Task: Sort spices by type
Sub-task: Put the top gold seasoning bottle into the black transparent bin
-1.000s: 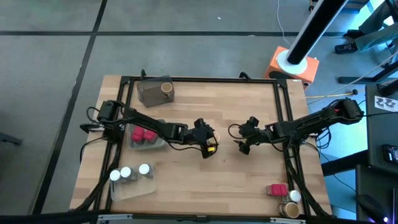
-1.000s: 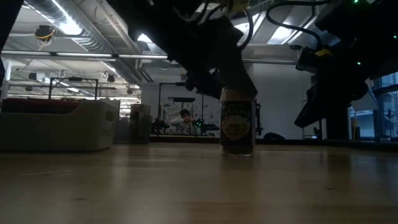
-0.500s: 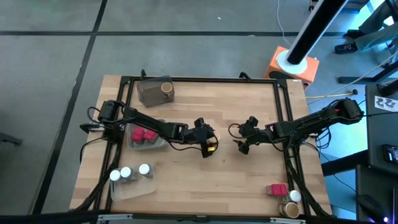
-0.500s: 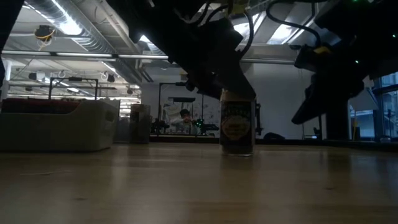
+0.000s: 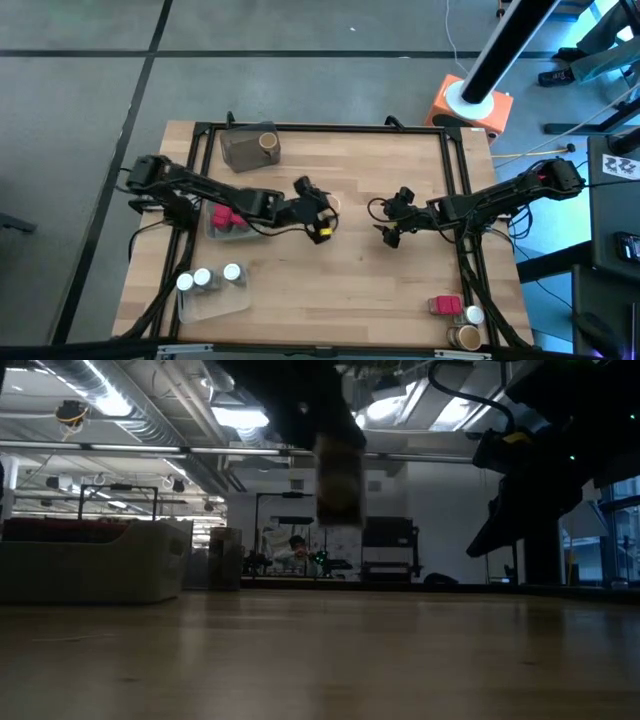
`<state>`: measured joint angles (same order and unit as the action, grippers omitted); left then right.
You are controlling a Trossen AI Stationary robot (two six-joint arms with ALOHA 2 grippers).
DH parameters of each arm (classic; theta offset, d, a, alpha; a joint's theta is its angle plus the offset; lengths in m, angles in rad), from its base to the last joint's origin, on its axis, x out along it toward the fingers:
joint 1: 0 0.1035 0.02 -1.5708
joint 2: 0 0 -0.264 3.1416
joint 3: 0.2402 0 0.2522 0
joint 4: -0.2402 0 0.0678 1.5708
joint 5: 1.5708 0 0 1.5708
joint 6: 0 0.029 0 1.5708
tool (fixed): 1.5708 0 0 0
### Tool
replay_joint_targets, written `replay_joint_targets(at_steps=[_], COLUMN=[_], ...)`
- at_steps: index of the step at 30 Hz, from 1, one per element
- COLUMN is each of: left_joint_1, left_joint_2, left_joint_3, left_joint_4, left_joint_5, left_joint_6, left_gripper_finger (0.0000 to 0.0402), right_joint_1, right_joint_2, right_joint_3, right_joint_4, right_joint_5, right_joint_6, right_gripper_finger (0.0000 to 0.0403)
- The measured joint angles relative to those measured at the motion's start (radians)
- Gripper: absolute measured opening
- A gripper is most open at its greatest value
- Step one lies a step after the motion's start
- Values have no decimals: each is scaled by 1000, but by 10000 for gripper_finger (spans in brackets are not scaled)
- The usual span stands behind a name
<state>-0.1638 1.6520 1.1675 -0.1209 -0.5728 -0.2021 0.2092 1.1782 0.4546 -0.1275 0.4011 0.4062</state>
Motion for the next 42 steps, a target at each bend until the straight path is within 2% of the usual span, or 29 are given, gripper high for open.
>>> replay_joint_targets(at_steps=[9,12,20,24,29,32,36,42], left_joint_1=[1,1,53,122,231,292,384,497], left_joint_2=[-229,-289,-388,-389,-380,-384,-386,-386], left_joint_3=[1,1,1,1,1,-25,-94,-209], left_joint_4=[-289,-417,-787,-989,-1132,-1110,-1049,-773], left_joint_5=[-233,-343,-549,-595,-584,-582,-505,-399], left_joint_6=[-79,-119,-383,-559,-773,-777,-703,-507], left_gripper_finger=[262,262,262,262,263,264,264,265], right_joint_1=[0,0,0,0,0,0,0,0], right_joint_2=[0,0,0,0,0,0,0,0], right_joint_3=[1,1,1,1,1,1,1,1], right_joint_4=[4,4,5,6,7,7,6,7], right_joint_5=[0,1,17,27,29,34,34,36], right_joint_6=[0,0,-1,-2,-10,-13,-13,-18], right_gripper_finger=[356,356,356,356,356,356,356,356])
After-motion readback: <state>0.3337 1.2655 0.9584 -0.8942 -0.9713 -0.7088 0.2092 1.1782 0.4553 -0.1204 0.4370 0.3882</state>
